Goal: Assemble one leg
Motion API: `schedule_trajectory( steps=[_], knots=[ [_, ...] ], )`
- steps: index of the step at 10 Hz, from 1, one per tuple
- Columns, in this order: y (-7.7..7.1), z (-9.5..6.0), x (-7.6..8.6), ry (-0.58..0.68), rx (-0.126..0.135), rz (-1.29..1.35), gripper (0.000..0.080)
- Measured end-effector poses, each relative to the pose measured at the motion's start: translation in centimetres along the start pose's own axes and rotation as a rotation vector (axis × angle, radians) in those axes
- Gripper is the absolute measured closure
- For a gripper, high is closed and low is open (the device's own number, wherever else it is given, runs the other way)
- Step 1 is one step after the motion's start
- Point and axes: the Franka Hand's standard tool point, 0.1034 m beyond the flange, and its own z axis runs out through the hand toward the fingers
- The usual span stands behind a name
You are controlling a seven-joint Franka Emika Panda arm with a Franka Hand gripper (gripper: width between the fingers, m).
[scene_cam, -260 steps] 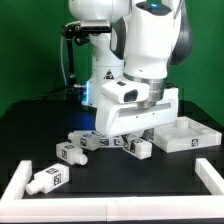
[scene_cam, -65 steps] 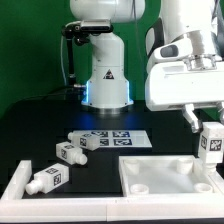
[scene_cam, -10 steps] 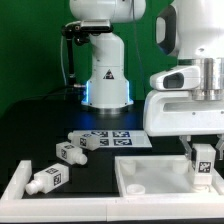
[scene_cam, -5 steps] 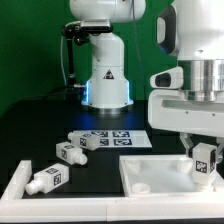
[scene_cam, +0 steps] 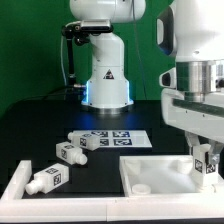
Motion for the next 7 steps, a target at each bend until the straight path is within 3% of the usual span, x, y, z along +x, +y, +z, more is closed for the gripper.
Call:
schedule_trajectory(
  steps=[3, 4, 5, 6, 7],
  knots=[
    [-0.01, 0.01, 0.0, -0.021, 0.005, 0.013, 0.0512],
    [-0.04, -0.02, 0.04, -0.016, 0.002, -0.051, 0.0343],
    [-0.2, -0.18, 0.06, -0.008, -0.002, -0.314, 0.0203],
    [-0.25, -0.15, 0.02, -0.008, 0.002, -0.497, 0.0203],
    [0.03, 0.02, -0.71, -0.02, -0.02, -0.656, 0.0161]
  ],
)
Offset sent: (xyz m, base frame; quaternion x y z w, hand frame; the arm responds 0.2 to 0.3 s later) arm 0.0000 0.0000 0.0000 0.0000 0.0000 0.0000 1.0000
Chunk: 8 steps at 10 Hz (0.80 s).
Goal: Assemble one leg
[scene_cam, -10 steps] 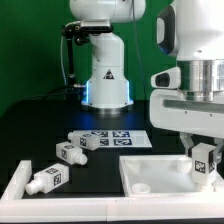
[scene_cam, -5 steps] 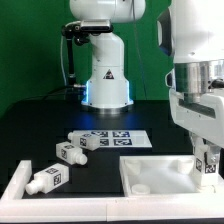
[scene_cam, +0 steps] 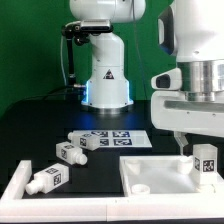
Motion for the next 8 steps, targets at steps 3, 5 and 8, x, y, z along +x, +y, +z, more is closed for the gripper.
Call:
schedule_trajectory(
  steps=[3, 5, 8],
  knots=[
    [0.26, 0.49, -0.69, -0.039, -0.03, -0.28, 0.015],
    [0.58, 0.78, -0.78, -0.065, -0.068, -0.634, 0.015],
    [0.48, 0.87, -0.72, -0.066, -0.074, -0.654, 0.0307]
  ],
)
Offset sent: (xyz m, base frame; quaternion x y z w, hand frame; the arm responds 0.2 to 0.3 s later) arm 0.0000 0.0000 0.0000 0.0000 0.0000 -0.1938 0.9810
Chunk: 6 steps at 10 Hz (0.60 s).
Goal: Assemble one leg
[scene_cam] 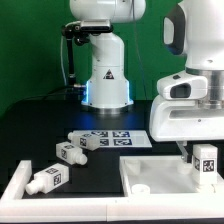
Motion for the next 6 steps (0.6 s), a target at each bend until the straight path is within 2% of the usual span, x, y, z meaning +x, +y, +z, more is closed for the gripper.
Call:
schedule_trajectory(
  steps=[1, 2, 4, 6],
  knots=[
    [-0.01, 0.01, -0.01, 0.0, 0.0, 0.007, 0.0307],
    [-0.01, 0.01, -0.02, -0.001, 0.003, 0.116, 0.0514],
    [-0.03, 0.0, 0.0, -0.001, 0.005, 0.252, 0.0512],
    [0.78, 0.08, 0.28, -0.006, 0.015, 0.487, 0.0512]
  ],
)
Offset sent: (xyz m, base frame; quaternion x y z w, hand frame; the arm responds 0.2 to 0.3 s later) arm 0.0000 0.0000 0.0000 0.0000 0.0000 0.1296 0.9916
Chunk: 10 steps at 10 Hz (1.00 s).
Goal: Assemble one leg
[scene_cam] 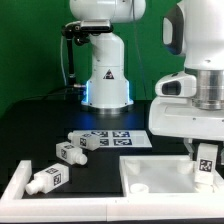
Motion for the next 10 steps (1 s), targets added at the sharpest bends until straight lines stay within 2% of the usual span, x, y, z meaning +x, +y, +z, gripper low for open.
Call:
schedule_trajectory(
  steps=[3, 5, 7, 10],
  knots=[
    [0.4, 0.0, 0.5, -0.006, 0.029, 0.392, 0.0512],
    [-0.4, 0.1, 0.1, -0.004, 0.047, 0.726, 0.0512],
    [-1.0, 0.2, 0.1, -0.002, 0.092, 0.946, 0.0512],
    [-1.1, 0.2, 0.1, -0.002, 0.092, 0.963, 0.0508]
  ],
)
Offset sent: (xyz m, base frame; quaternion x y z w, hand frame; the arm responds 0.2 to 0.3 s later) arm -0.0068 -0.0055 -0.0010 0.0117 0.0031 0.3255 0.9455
